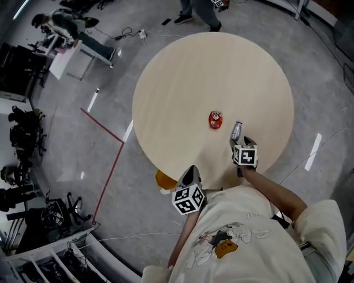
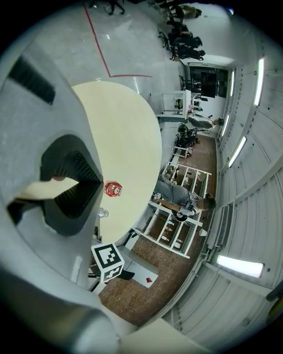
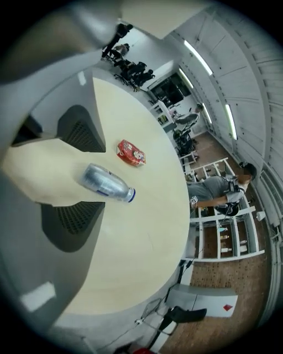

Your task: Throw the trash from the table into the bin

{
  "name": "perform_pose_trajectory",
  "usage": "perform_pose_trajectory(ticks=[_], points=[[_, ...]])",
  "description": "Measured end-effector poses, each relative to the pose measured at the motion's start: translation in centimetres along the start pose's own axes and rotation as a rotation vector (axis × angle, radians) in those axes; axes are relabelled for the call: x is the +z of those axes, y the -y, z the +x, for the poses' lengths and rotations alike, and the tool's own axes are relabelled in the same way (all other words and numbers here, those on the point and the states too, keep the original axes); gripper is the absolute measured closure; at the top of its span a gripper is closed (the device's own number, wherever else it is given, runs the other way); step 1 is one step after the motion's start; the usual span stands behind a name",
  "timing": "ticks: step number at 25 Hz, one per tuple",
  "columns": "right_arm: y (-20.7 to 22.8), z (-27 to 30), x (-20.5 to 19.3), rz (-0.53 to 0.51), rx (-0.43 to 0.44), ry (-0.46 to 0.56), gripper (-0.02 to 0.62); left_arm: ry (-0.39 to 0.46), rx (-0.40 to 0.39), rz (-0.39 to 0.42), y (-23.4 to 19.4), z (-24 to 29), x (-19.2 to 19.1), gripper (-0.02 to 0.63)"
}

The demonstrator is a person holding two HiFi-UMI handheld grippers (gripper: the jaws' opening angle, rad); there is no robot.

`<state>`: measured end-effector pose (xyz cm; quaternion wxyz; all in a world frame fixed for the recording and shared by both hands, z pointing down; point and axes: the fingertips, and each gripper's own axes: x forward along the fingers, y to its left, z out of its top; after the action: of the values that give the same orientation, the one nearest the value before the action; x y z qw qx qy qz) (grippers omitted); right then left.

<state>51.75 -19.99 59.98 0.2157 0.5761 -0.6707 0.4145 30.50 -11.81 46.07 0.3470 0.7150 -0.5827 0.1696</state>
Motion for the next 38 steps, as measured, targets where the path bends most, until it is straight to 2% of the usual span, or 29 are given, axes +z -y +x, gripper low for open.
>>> perform_pose_trajectory(ticks=[4,9,12,14,15,25,38], points=[[1.3,1.9,0.2,0.070,-0.083,-0.049,0.291,-0.005,0.042,-0.024,-1.2,-0.7,-0.2,0.603],[1.4,3.4,0.5,0.081,-0.122,-0.082,0.298,-0.018,0.096,-0.055,-2.8,-2.0,-0.9,0.603],[1.6,4.8,0.2,0.049,-0.150,-0.107,0.323,-0.015,0.121,-0.065,-3.5,-2.6,-1.0,0.603],[1.8,5.2,-0.1,0.022,-0.169,-0.123,0.374,-0.012,0.133,-0.073,-3.8,-2.9,-1.1,0.603],[1.7,5.1,-0.3,0.011,-0.172,-0.133,0.377,-0.010,0.138,-0.076,-3.9,-3.0,-1.2,0.603],[0.6,4.5,-0.9,-0.047,-0.098,-0.109,0.380,0.018,0.124,-0.080,-3.5,-3.0,-1.6,0.603],[-0.3,2.8,-1.3,-0.081,-0.057,-0.101,0.380,0.053,0.135,-0.112,-3.5,-4.5,-2.5,0.603]])
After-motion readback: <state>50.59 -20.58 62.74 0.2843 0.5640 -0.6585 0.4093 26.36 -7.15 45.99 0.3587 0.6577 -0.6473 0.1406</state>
